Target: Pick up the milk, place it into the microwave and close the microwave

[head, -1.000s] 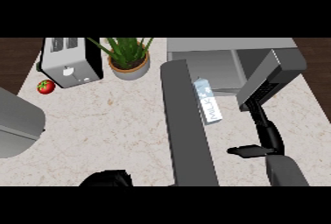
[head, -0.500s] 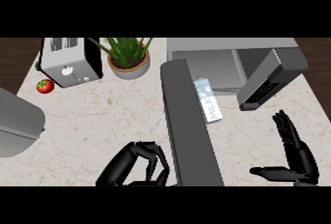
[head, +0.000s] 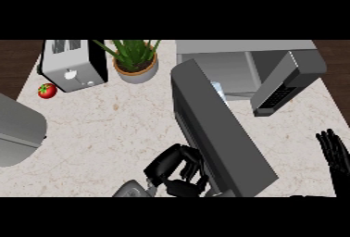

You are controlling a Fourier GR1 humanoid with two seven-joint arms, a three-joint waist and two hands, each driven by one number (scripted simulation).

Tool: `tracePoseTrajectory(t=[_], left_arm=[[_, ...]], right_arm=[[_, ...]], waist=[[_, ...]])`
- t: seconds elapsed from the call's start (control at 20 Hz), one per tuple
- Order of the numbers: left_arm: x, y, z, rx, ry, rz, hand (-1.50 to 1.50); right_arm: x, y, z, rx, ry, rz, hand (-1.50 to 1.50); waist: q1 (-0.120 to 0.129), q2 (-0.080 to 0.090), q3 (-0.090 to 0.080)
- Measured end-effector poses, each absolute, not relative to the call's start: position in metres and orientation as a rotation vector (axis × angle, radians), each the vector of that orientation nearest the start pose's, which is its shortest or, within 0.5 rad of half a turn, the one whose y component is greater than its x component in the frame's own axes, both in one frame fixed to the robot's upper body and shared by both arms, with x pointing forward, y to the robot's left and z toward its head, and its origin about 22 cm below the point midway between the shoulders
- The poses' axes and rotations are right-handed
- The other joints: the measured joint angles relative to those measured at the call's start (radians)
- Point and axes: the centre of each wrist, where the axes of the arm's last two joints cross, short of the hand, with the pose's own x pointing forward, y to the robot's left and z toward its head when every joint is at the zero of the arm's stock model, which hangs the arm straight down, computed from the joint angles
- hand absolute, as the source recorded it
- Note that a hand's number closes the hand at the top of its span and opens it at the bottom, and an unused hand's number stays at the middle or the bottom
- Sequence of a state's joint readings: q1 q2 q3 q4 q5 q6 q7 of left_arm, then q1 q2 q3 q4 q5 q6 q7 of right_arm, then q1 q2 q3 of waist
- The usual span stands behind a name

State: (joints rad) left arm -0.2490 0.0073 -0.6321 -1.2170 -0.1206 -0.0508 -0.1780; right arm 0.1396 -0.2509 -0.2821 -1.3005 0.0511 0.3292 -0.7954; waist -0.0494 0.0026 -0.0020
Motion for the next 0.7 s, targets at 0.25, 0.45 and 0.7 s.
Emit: tracePoseTrajectory(t=[0.25,0.45,0.7], left_arm=[[0.242,0.051,-0.056,-0.462,-1.519,-0.863,1.50],[0.238,0.039,-0.059,-0.405,-1.525,-0.846,1.50],[0.243,0.029,-0.054,-0.312,-1.550,-0.794,1.50]], right_arm=[[0.175,-0.386,-0.035,-0.088,-1.987,0.211,-1.50],[0.179,-0.394,-0.017,-0.054,-2.026,0.217,-1.50],[0.192,-0.389,0.007,-0.023,-2.096,0.259,-1.50]], waist=[[-0.027,0.006,-0.001],[-0.051,0.009,-0.001],[-0.087,0.015,-0.003]])
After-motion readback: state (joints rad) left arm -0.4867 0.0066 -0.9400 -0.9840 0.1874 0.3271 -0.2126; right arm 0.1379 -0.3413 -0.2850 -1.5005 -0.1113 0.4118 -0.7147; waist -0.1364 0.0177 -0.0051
